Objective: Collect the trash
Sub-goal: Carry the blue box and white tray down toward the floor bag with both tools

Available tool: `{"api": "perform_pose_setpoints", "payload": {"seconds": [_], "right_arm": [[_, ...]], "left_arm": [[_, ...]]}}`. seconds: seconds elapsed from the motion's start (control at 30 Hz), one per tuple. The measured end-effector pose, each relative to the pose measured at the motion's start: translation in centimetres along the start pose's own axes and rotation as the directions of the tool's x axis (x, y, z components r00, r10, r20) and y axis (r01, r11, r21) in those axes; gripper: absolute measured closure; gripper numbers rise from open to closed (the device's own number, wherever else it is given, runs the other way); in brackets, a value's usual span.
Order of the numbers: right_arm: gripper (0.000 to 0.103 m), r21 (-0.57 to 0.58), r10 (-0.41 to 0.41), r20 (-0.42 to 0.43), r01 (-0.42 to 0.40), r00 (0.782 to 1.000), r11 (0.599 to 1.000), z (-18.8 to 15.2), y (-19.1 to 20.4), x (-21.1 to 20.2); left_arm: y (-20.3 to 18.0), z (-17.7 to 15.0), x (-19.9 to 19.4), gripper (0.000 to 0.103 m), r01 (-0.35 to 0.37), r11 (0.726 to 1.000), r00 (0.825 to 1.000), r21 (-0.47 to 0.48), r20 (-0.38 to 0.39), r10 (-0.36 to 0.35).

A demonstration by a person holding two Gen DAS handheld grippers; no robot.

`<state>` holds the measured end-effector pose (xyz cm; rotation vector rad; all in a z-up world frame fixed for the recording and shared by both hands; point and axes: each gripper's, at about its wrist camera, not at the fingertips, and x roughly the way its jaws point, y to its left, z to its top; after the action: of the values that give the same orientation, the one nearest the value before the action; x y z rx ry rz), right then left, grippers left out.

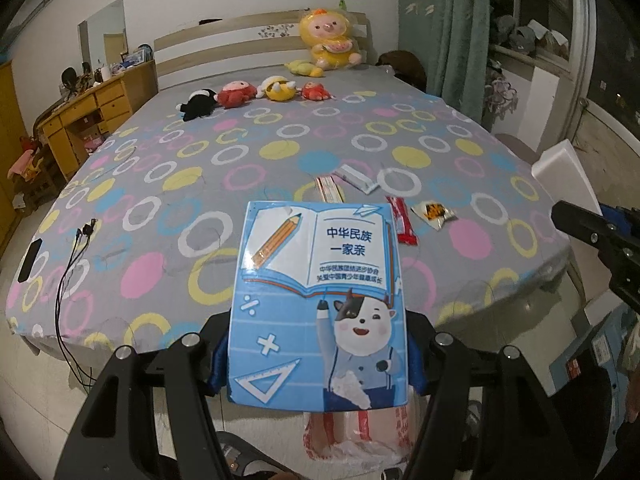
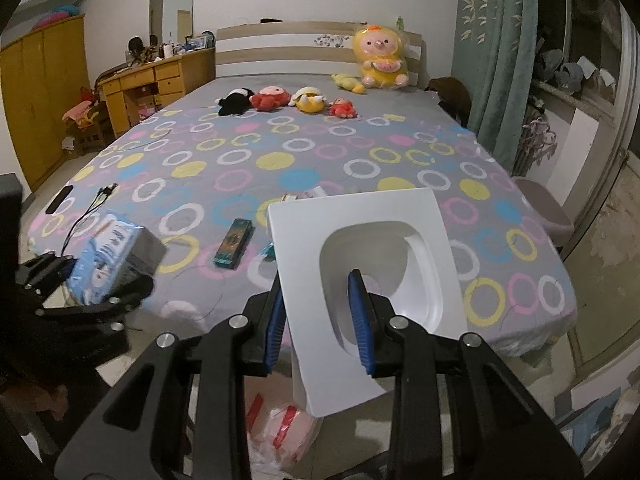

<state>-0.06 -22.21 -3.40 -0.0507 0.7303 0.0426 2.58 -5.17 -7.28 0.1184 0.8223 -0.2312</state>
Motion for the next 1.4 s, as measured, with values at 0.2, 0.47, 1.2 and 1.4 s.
{"api": "perform_pose_setpoints", "payload": {"seconds": [0.2, 0.47, 1.2, 1.4], "right_arm": [[0.074, 0.003, 0.038, -0.049, -0.038, 0.998, 0.999, -2.9, 1.9, 0.1], [0.074, 0.015, 0.079, -0.139, -0.078, 0.987, 0.997, -7.1, 3.7, 2.2], [0.072, 0.059, 0.108, -0.417, -0.091, 0.902, 0.994, -17.4, 5.5, 15.8], [0.07, 0.054, 0.118, -0.484, -0.106, 0.867, 0.993, -19.9, 5.7, 20.0]], "left_arm": [[-1.3, -2.2, 0.0, 0.04, 0.031, 0.999, 0.999, 0.03, -0.032, -0.03], [-2.2, -6.8, 2.5, 0.04, 0.066, 0.996, 0.991, 0.052, -0.121, -0.059], [-1.6, -17.9, 16.4, 0.04, 0.057, 0.998, 0.914, 0.0, -0.402, -0.053], [-1.7, -20.7, 19.5, 0.04, 0.053, 0.999, 0.893, 0.0, -0.448, -0.048]]}}
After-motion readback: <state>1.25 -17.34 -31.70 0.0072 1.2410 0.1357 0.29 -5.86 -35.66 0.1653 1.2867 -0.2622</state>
